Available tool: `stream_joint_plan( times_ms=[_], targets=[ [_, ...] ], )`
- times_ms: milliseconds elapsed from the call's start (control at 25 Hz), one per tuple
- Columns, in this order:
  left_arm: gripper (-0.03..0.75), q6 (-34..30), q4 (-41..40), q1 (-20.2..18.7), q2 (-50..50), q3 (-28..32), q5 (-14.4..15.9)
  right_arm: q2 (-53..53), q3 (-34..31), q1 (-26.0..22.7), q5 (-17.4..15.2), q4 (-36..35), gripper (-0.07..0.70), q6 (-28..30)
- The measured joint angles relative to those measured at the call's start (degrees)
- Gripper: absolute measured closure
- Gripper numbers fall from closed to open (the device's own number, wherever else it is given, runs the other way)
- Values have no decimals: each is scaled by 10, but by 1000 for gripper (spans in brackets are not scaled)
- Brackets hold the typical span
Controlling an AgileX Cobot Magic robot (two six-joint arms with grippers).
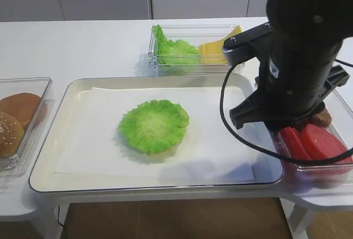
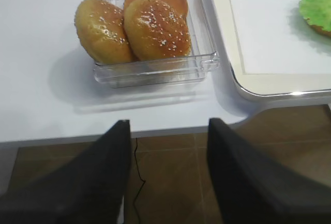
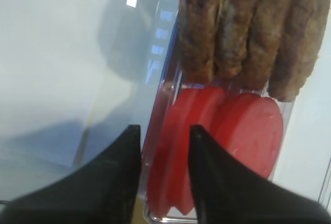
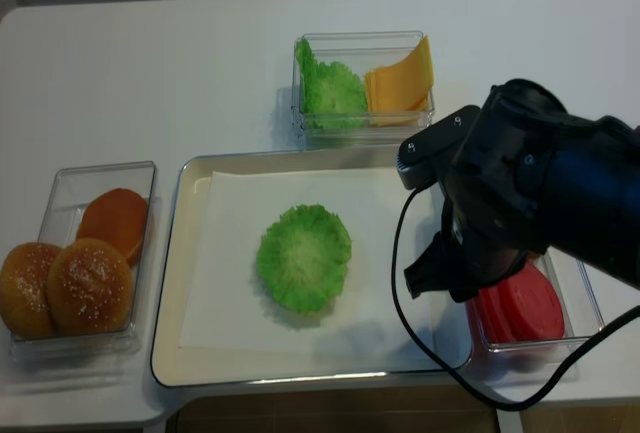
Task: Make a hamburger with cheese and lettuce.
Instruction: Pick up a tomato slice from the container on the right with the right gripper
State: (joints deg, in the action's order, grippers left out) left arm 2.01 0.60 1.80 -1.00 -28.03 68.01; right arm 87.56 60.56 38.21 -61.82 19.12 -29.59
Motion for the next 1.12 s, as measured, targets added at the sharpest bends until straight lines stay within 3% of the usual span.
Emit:
stream_joint_plan(
  times_ms=[320,600,1120],
  targets=[
    [358,0,0,0,0,0,0,10,0,0,5,5,400,0],
    [358,0,0,0,0,0,0,12,0,0,5,6,514,0],
    [358,0,0,0,0,0,0,12,0,0,1,8,575,-2]
  ],
)
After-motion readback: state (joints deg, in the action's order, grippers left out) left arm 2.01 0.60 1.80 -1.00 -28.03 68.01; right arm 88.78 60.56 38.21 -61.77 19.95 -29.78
